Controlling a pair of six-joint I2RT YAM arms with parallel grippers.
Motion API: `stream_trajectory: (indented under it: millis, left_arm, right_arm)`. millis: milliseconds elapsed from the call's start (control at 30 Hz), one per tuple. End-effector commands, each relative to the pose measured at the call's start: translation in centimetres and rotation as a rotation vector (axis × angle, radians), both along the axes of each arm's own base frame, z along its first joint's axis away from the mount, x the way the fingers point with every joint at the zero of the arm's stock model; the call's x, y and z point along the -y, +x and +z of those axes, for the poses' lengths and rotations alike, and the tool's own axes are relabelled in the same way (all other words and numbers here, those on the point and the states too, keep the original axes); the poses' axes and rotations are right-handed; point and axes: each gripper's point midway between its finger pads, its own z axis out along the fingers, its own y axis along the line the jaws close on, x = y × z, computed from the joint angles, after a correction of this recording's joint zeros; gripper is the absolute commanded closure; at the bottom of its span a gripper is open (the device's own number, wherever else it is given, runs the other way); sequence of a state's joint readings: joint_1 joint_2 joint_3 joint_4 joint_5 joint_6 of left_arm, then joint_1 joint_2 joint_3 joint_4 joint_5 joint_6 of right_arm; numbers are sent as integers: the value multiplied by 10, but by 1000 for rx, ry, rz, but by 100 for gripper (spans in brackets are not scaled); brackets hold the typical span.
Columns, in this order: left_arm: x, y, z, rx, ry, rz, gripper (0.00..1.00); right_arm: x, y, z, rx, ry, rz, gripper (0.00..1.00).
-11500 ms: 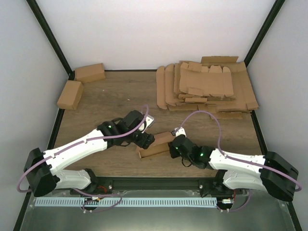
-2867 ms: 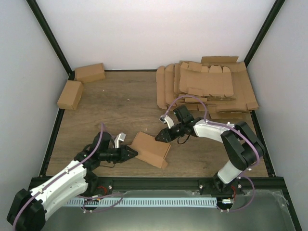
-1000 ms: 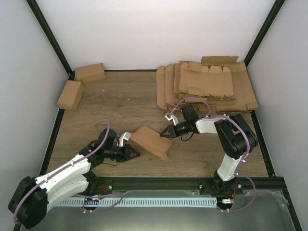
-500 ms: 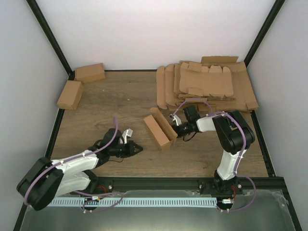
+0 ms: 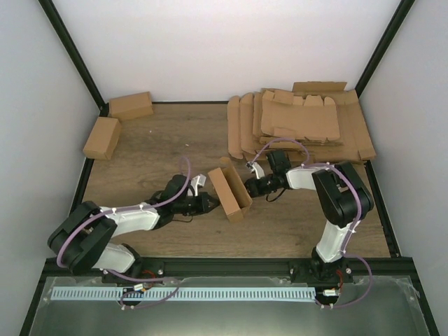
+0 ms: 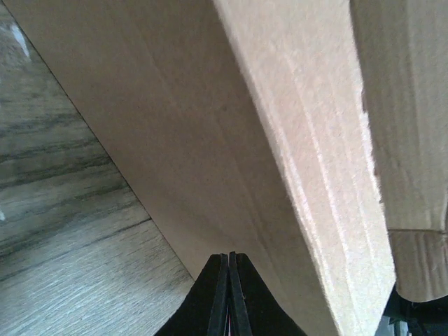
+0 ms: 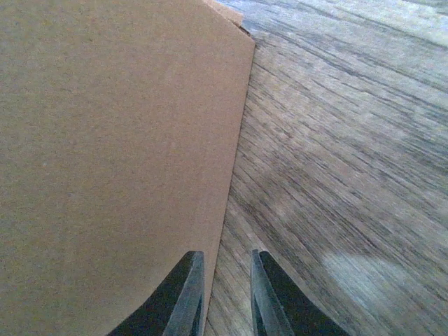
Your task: Fold the paper box
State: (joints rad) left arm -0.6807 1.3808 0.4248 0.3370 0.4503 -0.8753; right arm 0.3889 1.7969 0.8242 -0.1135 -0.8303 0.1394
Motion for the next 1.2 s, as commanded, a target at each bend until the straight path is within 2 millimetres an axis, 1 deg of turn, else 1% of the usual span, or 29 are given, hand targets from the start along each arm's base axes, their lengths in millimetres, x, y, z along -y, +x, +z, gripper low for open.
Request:
stream_trajectory:
  millis: [0,200,300,533,667,767,933,1067,1167]
  left_arm:
    - [16,5,13,65,-23,-39,96]
    - [31,0,8,52,21,-87,96]
    - [34,-5,6,45,45,-95,96]
    - [28,-24,-10,-8,120,-103,96]
    - [24,-35,-15,-7,140,-96,96]
    - [14,-36,-18,-8,158,-55,94]
    - [7,-34,-6,27,129,-15,90]
    - [6,-33,-4,33,152,-14,90]
    - [0,-33,-5,30,173,-1,90]
  right_arm:
    - [-8,4,17,59,-15,12,80]
    - [-23,-13,14,73,-69,56,79]
    - [-25,-21,11,77,-101,65,79]
    - [-23,-36,15,107,-158,69,78]
    - [-19,-42,18,114,-174,64,76]
    - [-13,-43,15,117,-200,44,75]
    - [-4,-35,11,131,-263,-12,74]
    - [2,-22,19,165,-303,-75,73]
    - [11,-10,28,203,-347,-131,72]
